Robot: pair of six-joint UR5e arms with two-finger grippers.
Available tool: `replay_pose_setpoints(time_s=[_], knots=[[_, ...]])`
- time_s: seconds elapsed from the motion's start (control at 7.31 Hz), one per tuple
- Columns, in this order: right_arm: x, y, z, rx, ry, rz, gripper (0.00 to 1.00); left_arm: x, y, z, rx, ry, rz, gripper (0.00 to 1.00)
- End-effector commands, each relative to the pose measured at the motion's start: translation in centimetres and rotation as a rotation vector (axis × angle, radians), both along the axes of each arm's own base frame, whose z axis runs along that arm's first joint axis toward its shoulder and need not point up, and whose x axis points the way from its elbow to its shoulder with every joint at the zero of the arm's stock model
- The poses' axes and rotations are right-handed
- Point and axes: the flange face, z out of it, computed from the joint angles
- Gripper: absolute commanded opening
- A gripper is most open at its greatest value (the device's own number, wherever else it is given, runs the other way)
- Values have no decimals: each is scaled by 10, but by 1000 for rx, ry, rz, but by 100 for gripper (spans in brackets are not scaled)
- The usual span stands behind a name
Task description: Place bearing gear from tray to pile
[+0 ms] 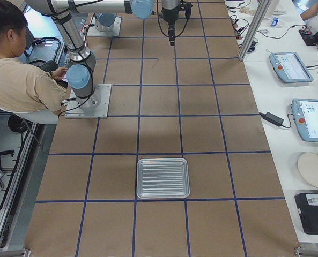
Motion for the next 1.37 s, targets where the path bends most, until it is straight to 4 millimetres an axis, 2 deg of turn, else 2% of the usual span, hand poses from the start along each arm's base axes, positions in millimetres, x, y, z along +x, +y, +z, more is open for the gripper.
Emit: replay_pose_setpoints(time_s=[0.0,0.27,0.55,0.96,1.23], knots=[[0,0,0,0,0,0,100,51,27,-14,18,20,38,0],[0,-1,0,0,-2,-5,100,79,39,-36,25,86,78,0],[0,-1,0,0,-2,-5,100,82,40,-44,37,95,82,0],[0,0,1,-2,-2,-2,100,86,35,-71,56,108,87,0],[0,0,1,-2,-2,-2,100,83,39,-82,77,122,80,0]])
